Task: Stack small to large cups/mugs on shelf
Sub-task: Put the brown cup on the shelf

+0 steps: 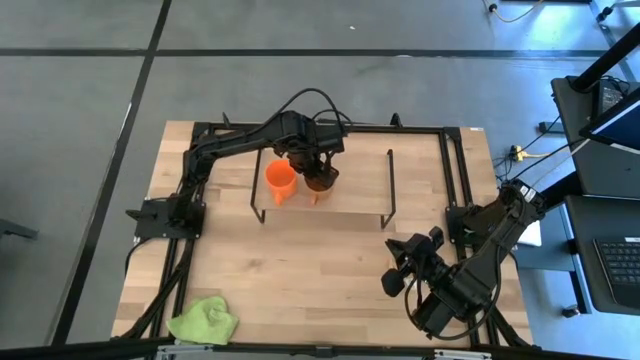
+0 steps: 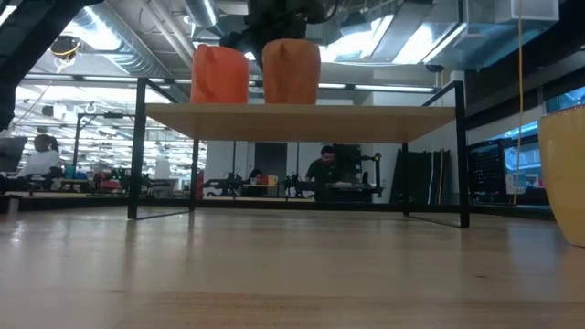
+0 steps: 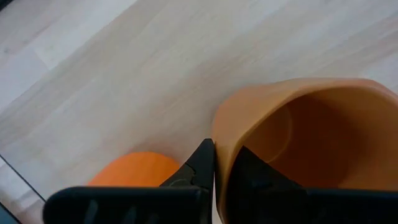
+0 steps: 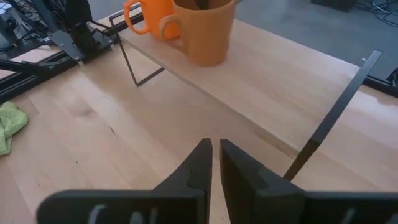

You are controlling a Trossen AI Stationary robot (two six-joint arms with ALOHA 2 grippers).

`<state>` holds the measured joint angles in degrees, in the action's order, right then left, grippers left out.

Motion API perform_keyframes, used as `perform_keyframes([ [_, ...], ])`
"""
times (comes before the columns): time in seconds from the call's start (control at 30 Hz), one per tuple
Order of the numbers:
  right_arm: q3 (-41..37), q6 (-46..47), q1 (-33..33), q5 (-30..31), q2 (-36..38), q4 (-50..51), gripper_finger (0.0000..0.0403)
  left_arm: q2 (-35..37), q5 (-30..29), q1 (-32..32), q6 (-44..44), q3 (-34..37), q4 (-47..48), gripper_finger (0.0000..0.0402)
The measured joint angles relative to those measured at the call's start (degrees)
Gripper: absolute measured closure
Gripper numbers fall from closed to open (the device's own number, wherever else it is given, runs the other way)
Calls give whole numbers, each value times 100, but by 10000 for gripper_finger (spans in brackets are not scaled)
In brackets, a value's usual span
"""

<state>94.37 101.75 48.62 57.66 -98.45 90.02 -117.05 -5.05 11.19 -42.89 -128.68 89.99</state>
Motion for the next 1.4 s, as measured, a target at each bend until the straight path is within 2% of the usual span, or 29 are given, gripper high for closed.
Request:
perform_keyframes([
  [0.5, 0, -24, 0, -28, 0, 0, 370, 0, 7, -30, -37, 7, -230, 380],
  [0.93, 0, -31, 0, -77, 0, 0, 370, 4, 6, 6, -27, 0, -342, 359],
  [1.27, 0, -28, 0, -84, 0, -2, 370, 20, -11, 6, 136, -359, -201, 334],
  [1.4, 0, -20, 0, -85, 0, -4, 370, 15, -193, 4, 222, -551, 10, 327],
])
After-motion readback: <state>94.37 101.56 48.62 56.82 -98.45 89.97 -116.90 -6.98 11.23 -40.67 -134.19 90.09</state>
